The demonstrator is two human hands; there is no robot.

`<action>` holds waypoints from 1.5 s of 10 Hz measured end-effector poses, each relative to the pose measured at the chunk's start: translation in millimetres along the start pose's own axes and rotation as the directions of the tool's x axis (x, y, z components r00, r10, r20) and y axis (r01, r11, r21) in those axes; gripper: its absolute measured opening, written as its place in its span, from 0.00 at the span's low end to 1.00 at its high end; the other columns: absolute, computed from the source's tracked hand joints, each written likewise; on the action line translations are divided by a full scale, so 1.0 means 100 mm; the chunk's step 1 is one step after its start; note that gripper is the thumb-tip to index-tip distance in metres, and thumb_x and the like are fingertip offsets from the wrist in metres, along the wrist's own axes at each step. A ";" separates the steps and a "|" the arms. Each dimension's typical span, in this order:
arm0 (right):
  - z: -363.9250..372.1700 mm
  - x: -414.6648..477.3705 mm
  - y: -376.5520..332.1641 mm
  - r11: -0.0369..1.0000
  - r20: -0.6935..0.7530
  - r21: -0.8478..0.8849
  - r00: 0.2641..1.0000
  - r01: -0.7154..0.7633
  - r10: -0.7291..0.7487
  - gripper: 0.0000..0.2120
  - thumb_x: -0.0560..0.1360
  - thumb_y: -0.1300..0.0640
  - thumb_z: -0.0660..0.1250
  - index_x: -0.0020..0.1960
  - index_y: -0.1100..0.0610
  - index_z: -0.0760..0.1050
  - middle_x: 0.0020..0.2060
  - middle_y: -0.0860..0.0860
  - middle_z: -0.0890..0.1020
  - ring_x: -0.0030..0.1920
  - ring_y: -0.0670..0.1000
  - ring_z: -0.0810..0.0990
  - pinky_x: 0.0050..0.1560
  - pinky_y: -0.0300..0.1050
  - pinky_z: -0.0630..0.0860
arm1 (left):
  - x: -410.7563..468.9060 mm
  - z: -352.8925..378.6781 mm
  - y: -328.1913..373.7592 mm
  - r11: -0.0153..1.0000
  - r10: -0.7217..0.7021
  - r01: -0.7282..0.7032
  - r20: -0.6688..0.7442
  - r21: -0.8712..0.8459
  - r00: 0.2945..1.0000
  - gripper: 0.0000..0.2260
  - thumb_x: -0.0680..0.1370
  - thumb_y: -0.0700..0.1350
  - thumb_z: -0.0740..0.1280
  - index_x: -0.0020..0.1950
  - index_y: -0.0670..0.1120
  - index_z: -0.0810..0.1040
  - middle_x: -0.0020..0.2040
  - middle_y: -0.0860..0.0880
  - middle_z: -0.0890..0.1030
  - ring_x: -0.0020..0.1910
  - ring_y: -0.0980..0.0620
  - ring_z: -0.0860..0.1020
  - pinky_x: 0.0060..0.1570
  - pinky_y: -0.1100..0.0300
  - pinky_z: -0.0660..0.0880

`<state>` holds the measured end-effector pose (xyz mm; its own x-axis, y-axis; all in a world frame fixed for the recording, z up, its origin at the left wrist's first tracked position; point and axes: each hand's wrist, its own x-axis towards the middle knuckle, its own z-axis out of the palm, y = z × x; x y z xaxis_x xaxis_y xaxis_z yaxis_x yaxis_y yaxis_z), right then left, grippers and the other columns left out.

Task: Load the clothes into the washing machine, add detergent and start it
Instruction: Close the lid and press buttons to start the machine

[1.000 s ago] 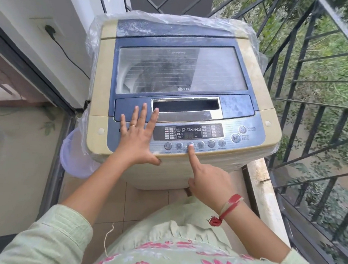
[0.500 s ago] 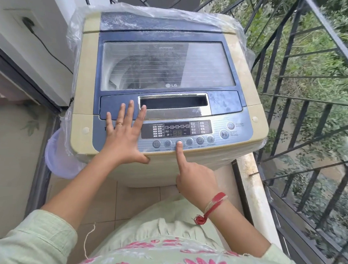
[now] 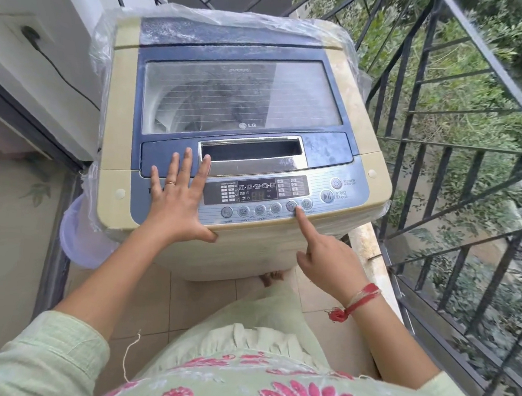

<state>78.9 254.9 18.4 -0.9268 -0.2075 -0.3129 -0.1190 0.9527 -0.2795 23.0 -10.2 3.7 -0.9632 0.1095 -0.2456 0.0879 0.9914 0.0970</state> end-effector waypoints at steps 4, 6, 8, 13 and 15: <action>-0.07 0.06 -0.07 0.976 -0.049 -0.214 0.998 -0.038 0.028 0.35 0.77 0.59 0.54 0.76 0.44 0.39 0.32 0.49 0.70 0.31 0.53 0.69 0.24 0.42 0.56 | 0.00 -0.01 0.00 1.000 -0.001 0.001 0.007 -0.005 1.000 0.65 0.55 0.69 0.73 0.72 0.55 0.27 0.74 0.46 0.27 0.72 0.45 0.28 0.68 0.39 0.31; -0.03 0.07 -0.12 0.951 -0.071 -0.306 0.997 -0.038 0.017 0.37 0.76 0.63 0.55 0.76 0.47 0.39 0.30 0.48 0.67 0.26 0.49 0.64 0.23 0.42 0.55 | 0.01 -0.02 -0.01 1.000 -0.001 0.001 0.003 -0.010 1.000 0.65 0.55 0.69 0.73 0.73 0.55 0.28 0.74 0.46 0.28 0.73 0.45 0.28 0.68 0.38 0.31; -0.02 0.10 -0.16 0.969 -0.050 -0.245 0.999 -0.033 0.021 0.35 0.76 0.62 0.55 0.77 0.49 0.41 0.29 0.48 0.68 0.27 0.51 0.67 0.26 0.44 0.60 | 0.02 -0.01 -0.01 1.000 0.001 -0.001 -0.002 -0.015 1.000 0.65 0.55 0.68 0.73 0.73 0.55 0.28 0.74 0.46 0.28 0.73 0.44 0.29 0.68 0.38 0.32; -0.03 0.03 0.21 0.995 -0.016 0.095 1.000 0.023 -0.021 0.38 0.76 0.55 0.59 0.75 0.38 0.40 0.35 0.52 0.79 0.36 0.54 0.77 0.37 0.53 0.76 | 0.01 -0.02 0.00 1.000 -0.003 0.003 -0.007 -0.020 1.000 0.65 0.55 0.68 0.74 0.73 0.56 0.27 0.74 0.47 0.28 0.73 0.45 0.29 0.68 0.38 0.32; 0.02 -0.01 0.26 0.999 -0.076 0.017 0.997 0.028 -0.027 0.39 0.76 0.54 0.59 0.74 0.40 0.35 0.34 0.51 0.77 0.34 0.54 0.76 0.32 0.49 0.74 | 0.02 -0.04 0.01 1.000 -0.005 0.005 0.001 -0.017 1.000 0.65 0.55 0.68 0.74 0.73 0.56 0.28 0.74 0.47 0.28 0.73 0.45 0.28 0.68 0.39 0.31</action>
<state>77.4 279.6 9.7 -0.9477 -0.2156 -0.2353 -0.1389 0.9425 -0.3041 20.6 -9.8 7.0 -0.9634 0.1043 -0.2468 0.0784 0.9906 0.1125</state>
